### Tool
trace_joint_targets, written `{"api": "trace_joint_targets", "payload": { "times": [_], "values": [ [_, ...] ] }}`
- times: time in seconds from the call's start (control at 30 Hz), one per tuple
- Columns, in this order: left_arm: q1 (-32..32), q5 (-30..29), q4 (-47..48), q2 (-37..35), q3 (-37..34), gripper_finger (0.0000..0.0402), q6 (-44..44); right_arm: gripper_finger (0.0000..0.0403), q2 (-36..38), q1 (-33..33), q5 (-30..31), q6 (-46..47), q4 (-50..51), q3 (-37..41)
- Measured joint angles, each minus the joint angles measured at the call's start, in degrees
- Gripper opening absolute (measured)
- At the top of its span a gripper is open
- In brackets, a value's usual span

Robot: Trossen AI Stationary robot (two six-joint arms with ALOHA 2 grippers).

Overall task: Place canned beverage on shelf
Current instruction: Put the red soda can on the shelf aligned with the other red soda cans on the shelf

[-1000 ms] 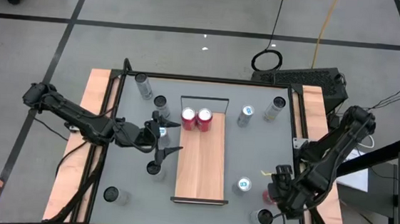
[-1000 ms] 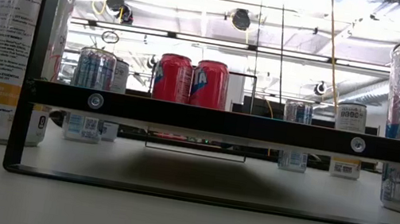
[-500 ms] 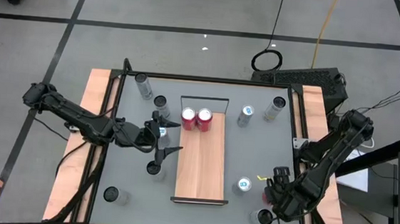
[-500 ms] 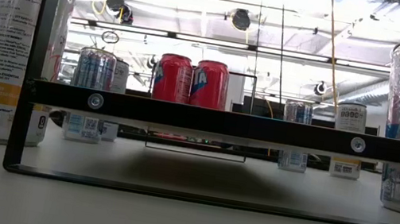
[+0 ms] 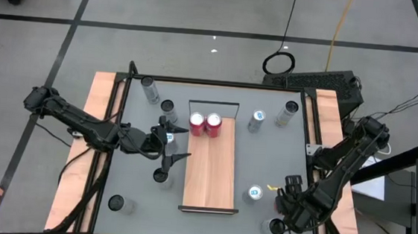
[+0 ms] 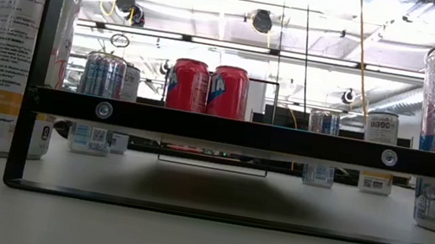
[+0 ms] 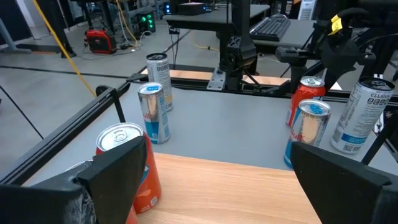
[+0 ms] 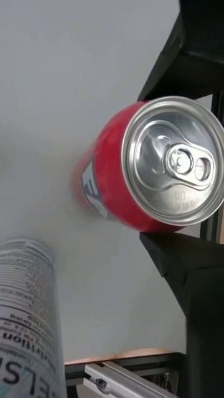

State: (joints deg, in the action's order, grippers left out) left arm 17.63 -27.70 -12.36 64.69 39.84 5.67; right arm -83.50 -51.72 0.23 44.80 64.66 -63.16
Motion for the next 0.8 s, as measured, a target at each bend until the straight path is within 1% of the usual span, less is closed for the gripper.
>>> {"api": "trace_joint_targets", "payload": {
  "times": [0.13, 0.33, 0.53, 0.73, 0.8],
  "values": [
    [0.0, 0.0, -0.1, 0.2, 0.0, 0.0397, 0.0, 0.024, 0.0, 0.1, 0.0, 1.2, -0.2, 0.0],
    [0.0, 0.0, -0.1, 1.2, 0.0, 0.0397, 0.0, 0.0237, 0.0, 2.2, -0.2, 4.5, 1.6, -1.7],
    [0.0, 0.0, -1.0, 2.3, 0.0, 0.0397, -0.1, 0.0236, -0.2, 5.9, 3.8, 7.4, 10.2, -8.4],
    [0.0, 0.0, -1.1, 2.4, 0.0, 0.0397, -0.1, 0.0236, -0.2, 9.9, 2.1, 6.5, 18.7, -16.7],
    [0.0, 0.0, -2.2, 2.4, 0.0, 0.0397, -0.6, 0.0236, -0.1, 11.3, 2.6, 6.3, 21.7, -20.2]
  ]
}}
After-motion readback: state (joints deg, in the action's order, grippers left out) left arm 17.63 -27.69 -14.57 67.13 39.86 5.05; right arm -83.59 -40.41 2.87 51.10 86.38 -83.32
